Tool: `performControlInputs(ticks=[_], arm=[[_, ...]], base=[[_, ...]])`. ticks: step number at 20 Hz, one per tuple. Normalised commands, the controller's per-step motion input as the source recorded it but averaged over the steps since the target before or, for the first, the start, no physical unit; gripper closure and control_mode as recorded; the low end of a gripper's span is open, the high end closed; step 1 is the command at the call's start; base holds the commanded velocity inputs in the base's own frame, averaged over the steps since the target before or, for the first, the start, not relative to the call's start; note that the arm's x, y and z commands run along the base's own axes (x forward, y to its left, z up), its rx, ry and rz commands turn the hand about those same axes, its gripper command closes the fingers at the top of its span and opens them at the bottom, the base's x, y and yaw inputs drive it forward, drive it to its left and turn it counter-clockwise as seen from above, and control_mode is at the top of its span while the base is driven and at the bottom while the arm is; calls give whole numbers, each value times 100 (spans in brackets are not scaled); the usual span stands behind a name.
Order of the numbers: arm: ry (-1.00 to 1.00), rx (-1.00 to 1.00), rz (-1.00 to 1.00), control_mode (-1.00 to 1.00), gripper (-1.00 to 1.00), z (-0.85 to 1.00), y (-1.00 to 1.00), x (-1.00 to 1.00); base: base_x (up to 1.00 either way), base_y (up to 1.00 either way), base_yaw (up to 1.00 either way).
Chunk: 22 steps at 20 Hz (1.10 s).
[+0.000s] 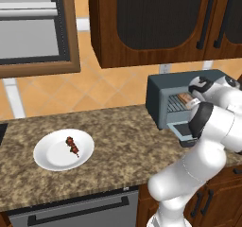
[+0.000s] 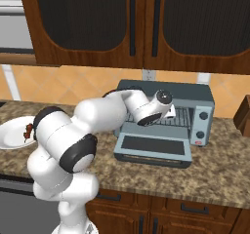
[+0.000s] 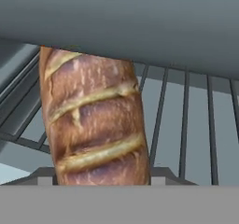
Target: Pick up the kebab skewer and baguette bread, and place them inside the toaster oven. Close the toaster oven door and start by setting the timer.
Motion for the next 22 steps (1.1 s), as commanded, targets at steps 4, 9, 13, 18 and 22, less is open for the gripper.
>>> performControlInputs(ticks=[4,9,13,18,22], arm=[[0,0,0,-100,100,0,0,24],[-1,0,0,-100,100,-8,0,13],[0,0,0,-100,100,0,0,2],[0,0,0,-100,-100,0,0,0],[0,0,0,-100,-100,0,0,0]], base=[[0,0,0],[0,0,0],[0,0,0],[0,0,0],[0,0,0]])
